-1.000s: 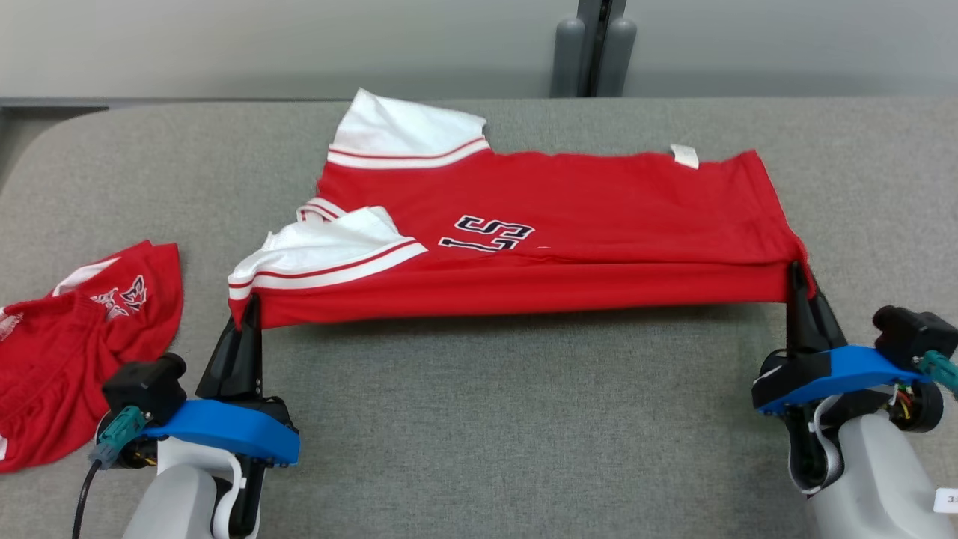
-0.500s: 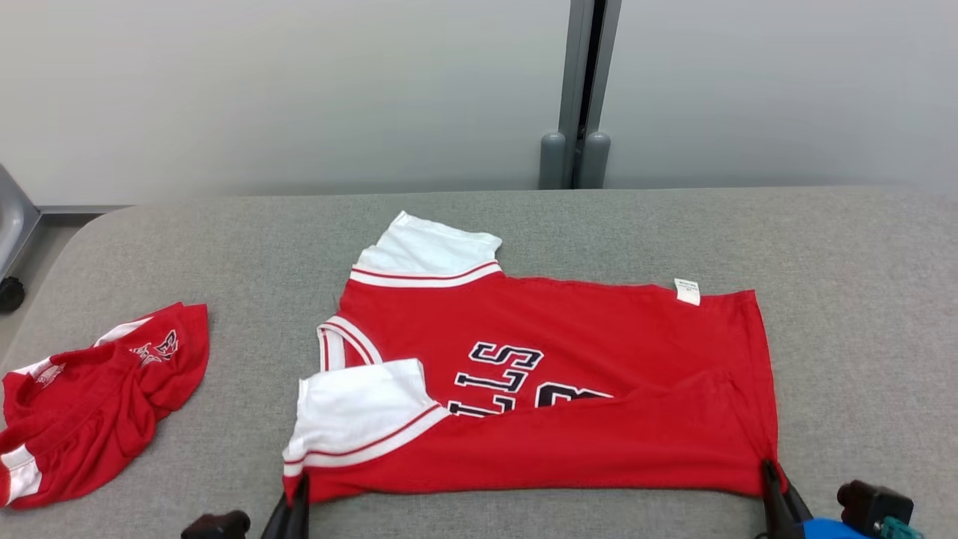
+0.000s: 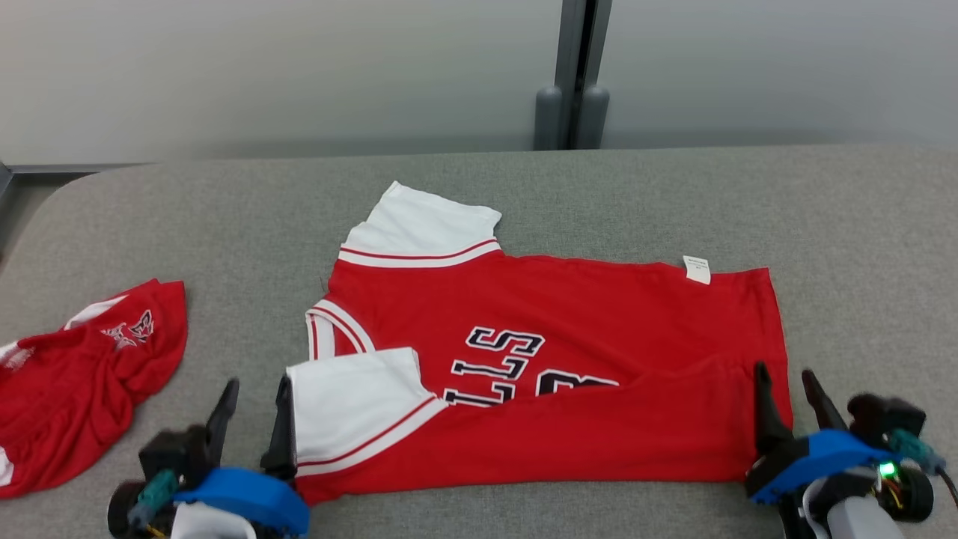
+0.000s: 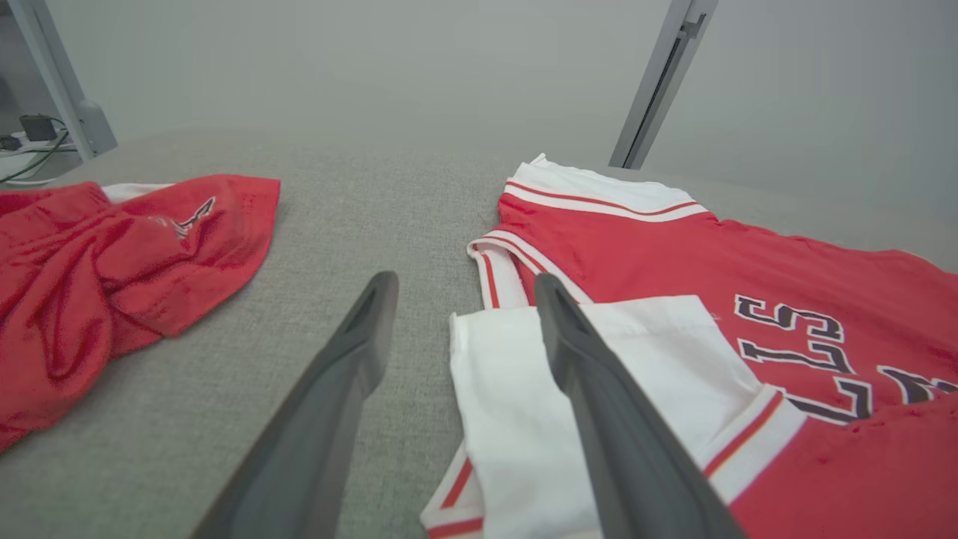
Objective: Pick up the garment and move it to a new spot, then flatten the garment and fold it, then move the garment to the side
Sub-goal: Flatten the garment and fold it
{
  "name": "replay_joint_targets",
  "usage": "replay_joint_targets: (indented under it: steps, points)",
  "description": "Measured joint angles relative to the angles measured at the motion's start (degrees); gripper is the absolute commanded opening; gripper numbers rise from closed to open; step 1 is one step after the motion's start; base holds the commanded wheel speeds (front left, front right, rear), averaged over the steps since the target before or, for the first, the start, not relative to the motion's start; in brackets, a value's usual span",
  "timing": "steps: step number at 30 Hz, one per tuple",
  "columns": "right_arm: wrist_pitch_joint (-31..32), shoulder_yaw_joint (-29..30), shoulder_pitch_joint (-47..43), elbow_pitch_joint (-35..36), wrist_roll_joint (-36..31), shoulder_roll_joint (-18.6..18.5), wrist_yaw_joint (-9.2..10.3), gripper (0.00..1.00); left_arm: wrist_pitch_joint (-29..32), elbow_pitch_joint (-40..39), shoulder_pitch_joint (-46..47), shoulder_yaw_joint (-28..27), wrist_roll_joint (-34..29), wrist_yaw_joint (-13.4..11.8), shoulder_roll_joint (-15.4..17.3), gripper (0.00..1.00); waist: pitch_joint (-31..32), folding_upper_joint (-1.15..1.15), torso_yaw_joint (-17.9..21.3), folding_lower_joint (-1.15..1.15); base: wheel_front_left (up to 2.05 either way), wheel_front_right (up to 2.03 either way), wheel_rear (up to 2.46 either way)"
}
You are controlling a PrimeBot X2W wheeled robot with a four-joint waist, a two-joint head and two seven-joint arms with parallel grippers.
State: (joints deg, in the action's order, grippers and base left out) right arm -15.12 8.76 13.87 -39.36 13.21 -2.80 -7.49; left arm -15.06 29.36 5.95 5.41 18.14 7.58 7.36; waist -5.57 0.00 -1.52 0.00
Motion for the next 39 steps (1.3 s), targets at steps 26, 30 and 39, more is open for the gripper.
replay_joint_targets:
  steps: [26,30,39]
  points:
    - [3.8,14.3,29.1,-13.1,-24.6,0.1,-0.07,1.00,0.8,1.9,43.5,47.3,31.6,0.0,28.3,1.00,-17.9,0.00,-0.7,0.01,0.00,0.00,0.00]
    - [2.6,16.2,29.1,-13.5,-26.4,0.0,-0.07,1.00,0.3,2.0,45.0,49.6,34.0,0.0,29.5,1.00,-18.2,0.00,-0.3,0.00,0.00,0.00,0.00]
    - [0.9,14.5,31.4,-18.1,-26.0,-0.5,-0.01,0.00,0.1,0.6,47.6,52.9,37.5,0.0,30.6,1.00,-19.0,0.00,0.4,-0.01,0.00,0.00,0.00]
